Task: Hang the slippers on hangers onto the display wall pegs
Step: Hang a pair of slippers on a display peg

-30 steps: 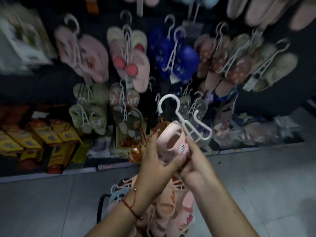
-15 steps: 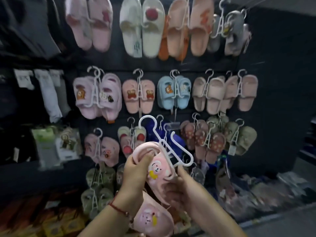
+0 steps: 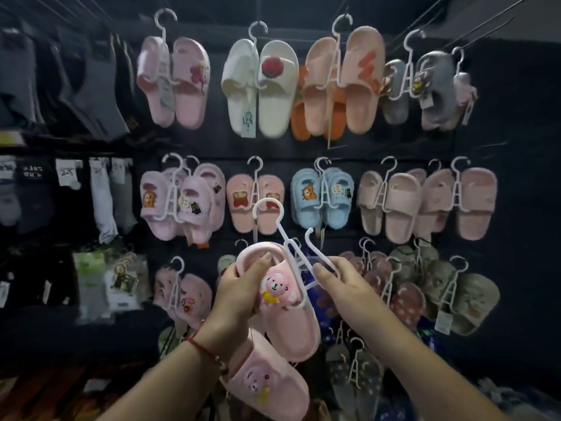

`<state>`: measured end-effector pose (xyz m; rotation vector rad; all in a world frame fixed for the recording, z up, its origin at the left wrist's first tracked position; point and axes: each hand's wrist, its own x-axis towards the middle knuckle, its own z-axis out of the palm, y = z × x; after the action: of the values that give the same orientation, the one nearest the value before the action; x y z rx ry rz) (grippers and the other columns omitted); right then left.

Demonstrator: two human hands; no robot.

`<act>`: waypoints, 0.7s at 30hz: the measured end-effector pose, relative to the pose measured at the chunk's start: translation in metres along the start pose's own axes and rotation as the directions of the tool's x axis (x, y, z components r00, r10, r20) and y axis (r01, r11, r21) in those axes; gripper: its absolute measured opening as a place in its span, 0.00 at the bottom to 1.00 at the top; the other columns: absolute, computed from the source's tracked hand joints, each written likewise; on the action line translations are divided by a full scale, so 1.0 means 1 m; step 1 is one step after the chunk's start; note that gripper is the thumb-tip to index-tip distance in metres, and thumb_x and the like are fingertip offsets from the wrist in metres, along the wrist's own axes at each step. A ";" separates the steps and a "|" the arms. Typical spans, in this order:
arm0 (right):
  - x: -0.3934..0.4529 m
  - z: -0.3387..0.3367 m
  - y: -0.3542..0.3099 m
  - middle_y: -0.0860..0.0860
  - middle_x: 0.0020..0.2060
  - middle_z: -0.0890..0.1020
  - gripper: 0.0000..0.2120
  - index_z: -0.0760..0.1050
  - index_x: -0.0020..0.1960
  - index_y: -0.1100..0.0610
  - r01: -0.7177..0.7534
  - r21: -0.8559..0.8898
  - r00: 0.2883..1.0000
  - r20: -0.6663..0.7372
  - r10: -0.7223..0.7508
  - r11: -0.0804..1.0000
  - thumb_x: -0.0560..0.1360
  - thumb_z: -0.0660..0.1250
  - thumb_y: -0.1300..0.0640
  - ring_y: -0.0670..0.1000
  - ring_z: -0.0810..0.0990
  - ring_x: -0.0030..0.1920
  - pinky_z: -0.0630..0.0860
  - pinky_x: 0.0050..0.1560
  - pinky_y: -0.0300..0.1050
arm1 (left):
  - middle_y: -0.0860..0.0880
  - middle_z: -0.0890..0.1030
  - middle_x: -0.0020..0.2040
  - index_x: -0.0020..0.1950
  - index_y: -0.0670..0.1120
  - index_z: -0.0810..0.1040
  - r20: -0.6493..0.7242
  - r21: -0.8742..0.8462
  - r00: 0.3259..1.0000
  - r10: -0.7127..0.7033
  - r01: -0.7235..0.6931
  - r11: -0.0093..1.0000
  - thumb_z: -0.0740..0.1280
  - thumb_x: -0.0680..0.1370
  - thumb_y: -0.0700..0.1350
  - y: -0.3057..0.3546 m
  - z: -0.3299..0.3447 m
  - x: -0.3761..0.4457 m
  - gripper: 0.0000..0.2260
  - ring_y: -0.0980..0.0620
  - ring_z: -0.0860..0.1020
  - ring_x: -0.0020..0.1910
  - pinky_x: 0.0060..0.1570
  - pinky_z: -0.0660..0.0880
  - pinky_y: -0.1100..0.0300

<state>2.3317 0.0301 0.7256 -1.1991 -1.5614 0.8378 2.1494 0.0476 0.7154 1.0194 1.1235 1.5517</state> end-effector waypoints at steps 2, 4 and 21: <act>0.016 -0.014 0.003 0.48 0.33 0.79 0.13 0.76 0.46 0.52 0.051 0.005 0.998 -0.021 -0.051 0.999 0.82 0.61 0.44 0.47 0.78 0.34 0.78 0.43 0.53 | 0.42 0.86 0.43 0.52 0.46 0.82 -0.022 0.013 1.000 0.012 -0.012 1.000 0.70 0.79 0.52 0.003 0.015 0.004 0.10 0.40 0.85 0.42 0.34 0.78 0.54; 0.032 -0.031 0.003 0.49 0.30 0.79 0.17 0.76 0.41 0.56 0.067 0.042 0.998 -0.015 -0.066 0.997 0.83 0.60 0.48 0.47 0.77 0.31 0.76 0.36 0.46 | 0.42 0.86 0.43 0.53 0.46 0.81 -0.048 0.014 0.999 -0.001 0.002 1.000 0.69 0.80 0.54 0.004 0.030 0.009 0.12 0.40 0.85 0.42 0.36 0.79 0.53; 0.025 -0.100 0.048 0.54 0.26 0.76 0.17 0.77 0.35 0.56 -0.049 0.379 0.998 -0.015 0.059 0.924 0.81 0.62 0.53 0.50 0.73 0.26 0.72 0.29 0.43 | 0.38 0.86 0.50 0.57 0.45 0.83 -0.180 -0.015 0.980 -0.090 0.089 0.996 0.63 0.80 0.63 0.021 0.059 0.048 0.23 0.37 0.83 0.46 0.50 0.80 0.37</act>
<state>2.4401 0.0644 0.7191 -0.9683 -1.2736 1.0989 2.1909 0.1029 0.7547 0.8238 1.2696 1.5986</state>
